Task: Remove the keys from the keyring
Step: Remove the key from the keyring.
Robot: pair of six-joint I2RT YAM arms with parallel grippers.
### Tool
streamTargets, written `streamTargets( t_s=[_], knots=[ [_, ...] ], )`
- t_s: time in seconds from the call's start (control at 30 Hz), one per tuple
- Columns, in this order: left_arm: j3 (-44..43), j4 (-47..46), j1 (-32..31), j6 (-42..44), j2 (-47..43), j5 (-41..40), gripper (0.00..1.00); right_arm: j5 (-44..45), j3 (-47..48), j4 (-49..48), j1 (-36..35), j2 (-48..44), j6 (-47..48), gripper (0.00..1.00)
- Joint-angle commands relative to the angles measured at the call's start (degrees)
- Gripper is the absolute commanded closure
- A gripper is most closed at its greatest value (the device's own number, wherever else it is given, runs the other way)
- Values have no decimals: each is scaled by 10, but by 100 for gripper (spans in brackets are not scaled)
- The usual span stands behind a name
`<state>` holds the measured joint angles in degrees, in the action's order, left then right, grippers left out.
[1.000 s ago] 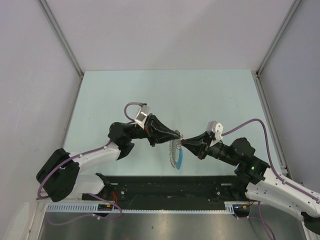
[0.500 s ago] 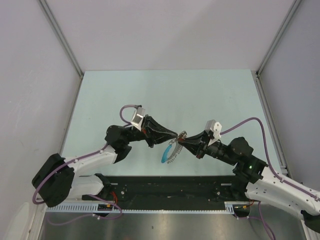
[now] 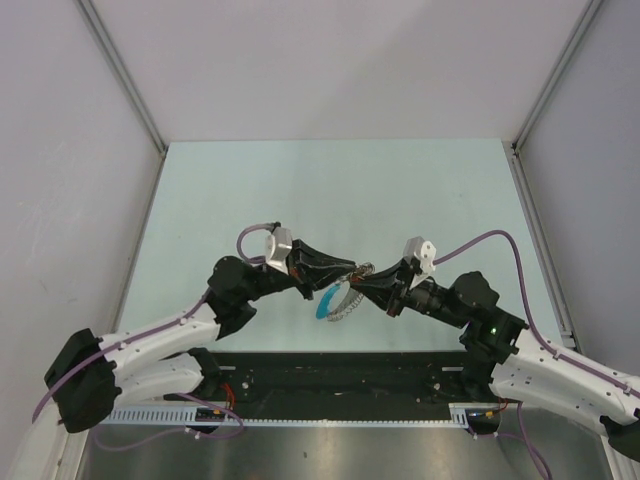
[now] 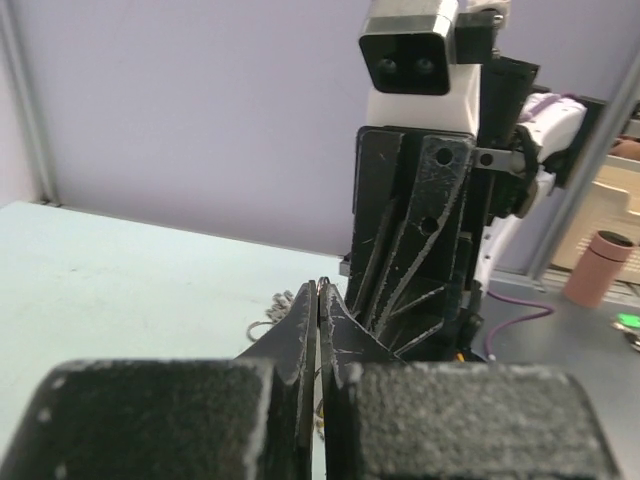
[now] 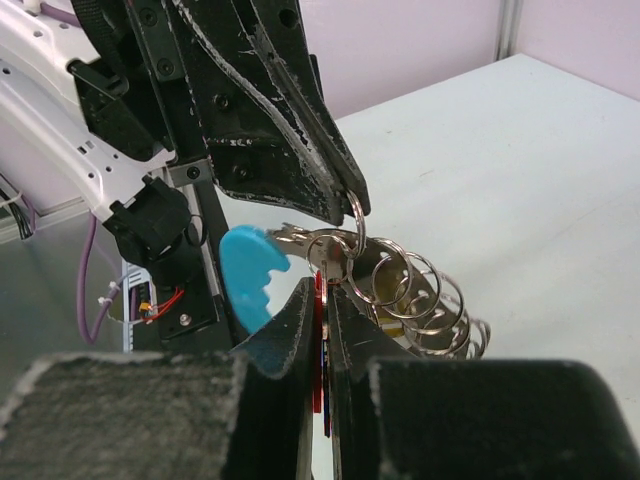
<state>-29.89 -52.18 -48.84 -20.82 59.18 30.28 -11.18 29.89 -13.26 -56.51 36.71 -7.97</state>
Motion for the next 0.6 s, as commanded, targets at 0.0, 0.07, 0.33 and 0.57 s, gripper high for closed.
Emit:
streamTargets(
  t_s=[0.0,0.07,0.33,0.57],
  knots=[
    [-15,31,-16,70,-37,-101,100,-5,4,-18,-4,-2,-13,100],
    [-15,45,-21,88,-44,-131,100,-3,4,-18,-5,-2,-14,100],
    [-23,124,-65,178,-59,-228,99,-1,4,-19,-4,1,-18,100],
    [-47,189,-111,261,-50,-326,100,-1,4,-25,-4,-4,-27,100]
  ],
)
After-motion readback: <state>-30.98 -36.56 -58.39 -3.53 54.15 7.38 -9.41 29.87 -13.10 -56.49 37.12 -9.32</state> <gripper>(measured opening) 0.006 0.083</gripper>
